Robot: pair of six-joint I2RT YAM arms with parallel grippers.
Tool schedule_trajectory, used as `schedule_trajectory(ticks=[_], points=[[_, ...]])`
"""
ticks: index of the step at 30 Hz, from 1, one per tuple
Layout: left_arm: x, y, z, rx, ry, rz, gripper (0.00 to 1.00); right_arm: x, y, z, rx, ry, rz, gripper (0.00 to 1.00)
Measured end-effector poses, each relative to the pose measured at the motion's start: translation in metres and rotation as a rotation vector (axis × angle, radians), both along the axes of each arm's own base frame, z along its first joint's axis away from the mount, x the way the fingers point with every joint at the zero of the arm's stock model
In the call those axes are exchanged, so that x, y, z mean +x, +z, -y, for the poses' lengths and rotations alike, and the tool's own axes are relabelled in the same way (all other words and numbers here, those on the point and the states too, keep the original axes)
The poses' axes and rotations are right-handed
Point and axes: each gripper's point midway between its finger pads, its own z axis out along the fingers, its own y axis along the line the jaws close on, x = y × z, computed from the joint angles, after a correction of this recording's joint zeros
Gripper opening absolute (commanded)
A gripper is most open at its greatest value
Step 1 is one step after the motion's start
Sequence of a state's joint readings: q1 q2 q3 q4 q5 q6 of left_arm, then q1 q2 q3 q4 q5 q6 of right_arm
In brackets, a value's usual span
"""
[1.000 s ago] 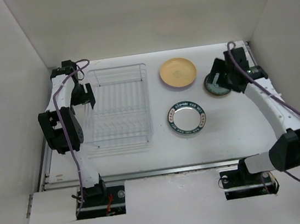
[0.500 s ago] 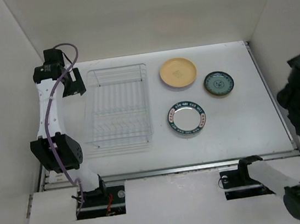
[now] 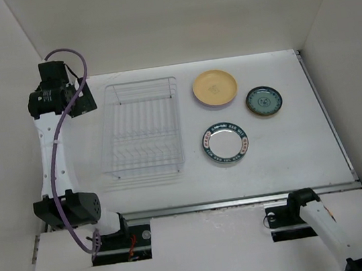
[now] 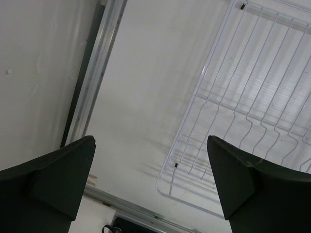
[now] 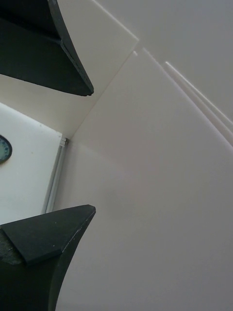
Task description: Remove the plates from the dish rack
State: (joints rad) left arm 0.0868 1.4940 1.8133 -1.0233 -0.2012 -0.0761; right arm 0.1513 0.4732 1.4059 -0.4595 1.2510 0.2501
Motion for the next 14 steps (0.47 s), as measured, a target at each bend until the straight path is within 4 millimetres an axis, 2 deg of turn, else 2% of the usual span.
schedule_trajectory(ticks=[5, 14], points=[[-0.012, -0.003, 0.002, -0.002, -0.003, -0.001, 1.0, 0.033, -0.003, -0.009, -0.047, 0.055, -0.096, 1.0], [-0.028, -0.002, 0.004, -0.003, -0.01, 0.021, 1.0, 0.04, -0.002, -0.019, -0.093, 0.148, -0.105, 1.0]])
